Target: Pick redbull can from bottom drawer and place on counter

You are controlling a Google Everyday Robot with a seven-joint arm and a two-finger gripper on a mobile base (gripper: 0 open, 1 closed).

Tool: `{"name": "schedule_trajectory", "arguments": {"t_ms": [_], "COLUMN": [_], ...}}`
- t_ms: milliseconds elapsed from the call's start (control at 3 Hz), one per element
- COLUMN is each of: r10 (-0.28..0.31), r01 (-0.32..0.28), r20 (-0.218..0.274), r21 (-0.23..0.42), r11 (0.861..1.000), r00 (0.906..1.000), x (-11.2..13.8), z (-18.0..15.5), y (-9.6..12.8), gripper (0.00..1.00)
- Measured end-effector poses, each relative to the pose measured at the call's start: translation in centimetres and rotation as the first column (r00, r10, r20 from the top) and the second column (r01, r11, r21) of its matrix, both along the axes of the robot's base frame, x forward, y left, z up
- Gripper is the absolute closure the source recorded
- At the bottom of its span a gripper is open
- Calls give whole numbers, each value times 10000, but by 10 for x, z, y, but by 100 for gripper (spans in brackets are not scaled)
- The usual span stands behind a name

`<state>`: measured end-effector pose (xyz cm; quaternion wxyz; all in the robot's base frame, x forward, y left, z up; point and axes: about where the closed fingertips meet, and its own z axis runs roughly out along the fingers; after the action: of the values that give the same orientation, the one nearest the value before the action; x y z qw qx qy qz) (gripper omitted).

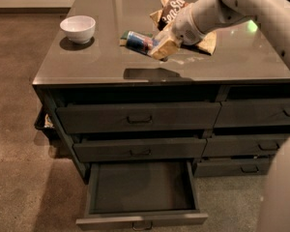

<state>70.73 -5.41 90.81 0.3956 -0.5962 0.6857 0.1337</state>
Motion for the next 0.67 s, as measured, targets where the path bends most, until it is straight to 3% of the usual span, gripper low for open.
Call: {"name": "schedule_trajectory", "arguments": {"t_ms": [667], "r10": [516], "r01": [-593], "r20": [-685], "r21": [-1155], "r11": [9915], "r00": [9963], "x": [9], "z": [-23], "y": [19], "gripper": [100]}}
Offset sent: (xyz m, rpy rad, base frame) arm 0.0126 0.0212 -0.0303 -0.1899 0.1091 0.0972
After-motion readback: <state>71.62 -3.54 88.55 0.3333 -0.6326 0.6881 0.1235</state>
